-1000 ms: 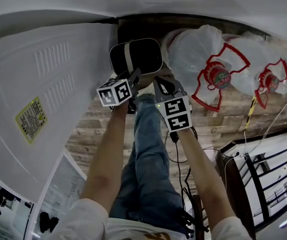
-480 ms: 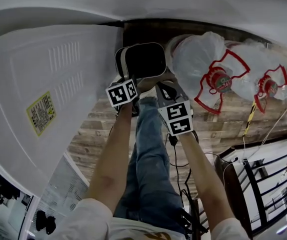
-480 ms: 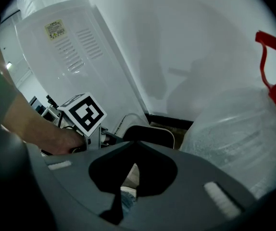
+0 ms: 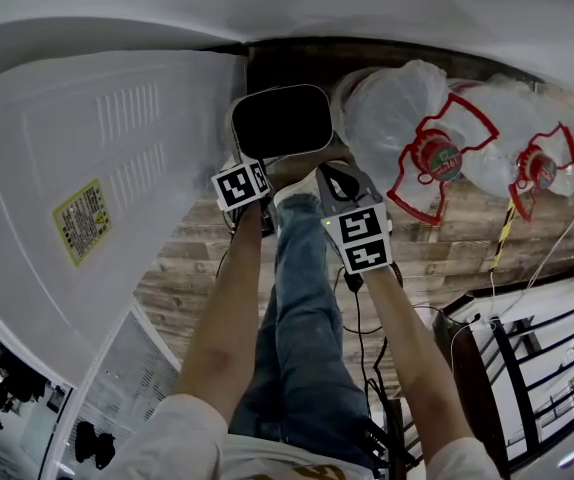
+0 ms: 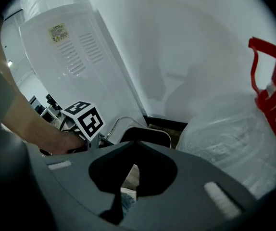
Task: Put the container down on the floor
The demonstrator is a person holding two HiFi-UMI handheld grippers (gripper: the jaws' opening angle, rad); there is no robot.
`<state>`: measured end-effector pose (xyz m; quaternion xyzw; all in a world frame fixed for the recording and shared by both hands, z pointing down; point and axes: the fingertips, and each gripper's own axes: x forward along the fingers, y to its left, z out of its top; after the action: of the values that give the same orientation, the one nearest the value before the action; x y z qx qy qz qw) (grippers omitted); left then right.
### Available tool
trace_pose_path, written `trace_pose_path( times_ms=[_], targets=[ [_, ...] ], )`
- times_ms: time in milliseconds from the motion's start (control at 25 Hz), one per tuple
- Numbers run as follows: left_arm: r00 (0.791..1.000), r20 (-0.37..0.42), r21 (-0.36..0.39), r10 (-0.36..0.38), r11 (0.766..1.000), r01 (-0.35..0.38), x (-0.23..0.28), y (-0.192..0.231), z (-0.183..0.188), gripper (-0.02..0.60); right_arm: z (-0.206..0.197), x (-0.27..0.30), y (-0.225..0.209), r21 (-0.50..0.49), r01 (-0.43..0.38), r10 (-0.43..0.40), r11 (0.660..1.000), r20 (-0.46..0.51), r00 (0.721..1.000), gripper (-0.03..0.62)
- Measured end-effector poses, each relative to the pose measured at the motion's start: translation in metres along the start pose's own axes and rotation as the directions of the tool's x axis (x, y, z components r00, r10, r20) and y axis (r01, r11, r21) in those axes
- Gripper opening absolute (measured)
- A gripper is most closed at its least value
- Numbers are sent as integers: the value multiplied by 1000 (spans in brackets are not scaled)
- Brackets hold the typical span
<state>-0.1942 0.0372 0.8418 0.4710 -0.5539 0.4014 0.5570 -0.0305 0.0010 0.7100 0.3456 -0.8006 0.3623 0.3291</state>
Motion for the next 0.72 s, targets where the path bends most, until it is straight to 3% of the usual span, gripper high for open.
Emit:
trace_pose_path(
  times_ms=[320, 520, 720],
  targets=[
    [998, -26, 24, 56, 998, -55, -18, 11, 0, 213, 21, -23, 3, -1, 23, -23, 1000, 54, 998, 26],
    [1000, 7, 53, 18, 998, -18, -39, -10, 6, 213, 34, -45, 11, -5, 33, -33, 999, 92, 995, 26],
    [993, 85, 75, -86, 994, 80, -77, -44, 25, 209, 48, -78, 22, -50, 60, -54, 997, 112, 992, 26]
  ],
)
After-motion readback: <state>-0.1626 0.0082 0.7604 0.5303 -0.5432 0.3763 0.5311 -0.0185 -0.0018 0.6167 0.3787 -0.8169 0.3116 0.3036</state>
